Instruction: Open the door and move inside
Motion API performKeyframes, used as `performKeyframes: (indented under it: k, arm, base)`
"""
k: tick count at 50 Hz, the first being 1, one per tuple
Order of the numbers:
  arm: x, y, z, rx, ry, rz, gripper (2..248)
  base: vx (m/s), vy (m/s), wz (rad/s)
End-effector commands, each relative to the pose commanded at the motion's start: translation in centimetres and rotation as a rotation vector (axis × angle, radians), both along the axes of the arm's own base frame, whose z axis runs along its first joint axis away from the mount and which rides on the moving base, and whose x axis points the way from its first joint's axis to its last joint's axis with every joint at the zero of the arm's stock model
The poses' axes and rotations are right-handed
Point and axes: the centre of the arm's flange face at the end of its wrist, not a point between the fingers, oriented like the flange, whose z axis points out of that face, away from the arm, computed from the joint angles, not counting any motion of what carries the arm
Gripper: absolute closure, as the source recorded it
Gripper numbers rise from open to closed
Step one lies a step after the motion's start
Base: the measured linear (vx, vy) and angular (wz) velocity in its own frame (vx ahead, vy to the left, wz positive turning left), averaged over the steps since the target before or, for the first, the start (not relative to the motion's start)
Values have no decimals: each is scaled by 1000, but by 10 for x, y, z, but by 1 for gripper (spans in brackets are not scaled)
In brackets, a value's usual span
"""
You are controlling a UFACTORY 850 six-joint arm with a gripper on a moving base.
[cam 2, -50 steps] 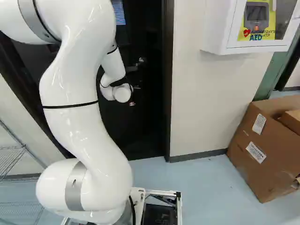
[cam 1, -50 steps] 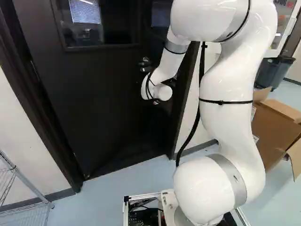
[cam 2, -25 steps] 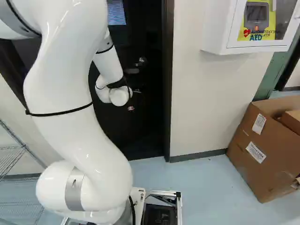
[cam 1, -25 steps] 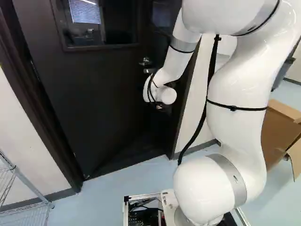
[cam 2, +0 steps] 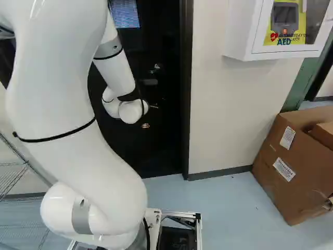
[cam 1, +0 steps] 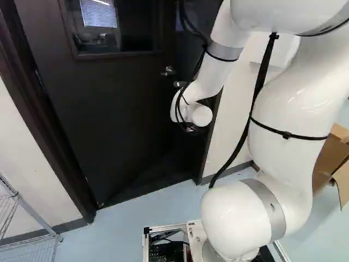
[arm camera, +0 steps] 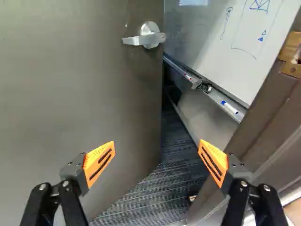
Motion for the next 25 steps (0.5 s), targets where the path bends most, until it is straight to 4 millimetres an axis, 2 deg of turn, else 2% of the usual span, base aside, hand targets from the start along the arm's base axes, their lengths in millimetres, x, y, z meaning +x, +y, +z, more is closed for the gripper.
performKeyframes:
  k: [25]
  arm:
    - [-46, -25, 0, 10, 7, -74, 3]
  base:
    - [0, 0, 0]
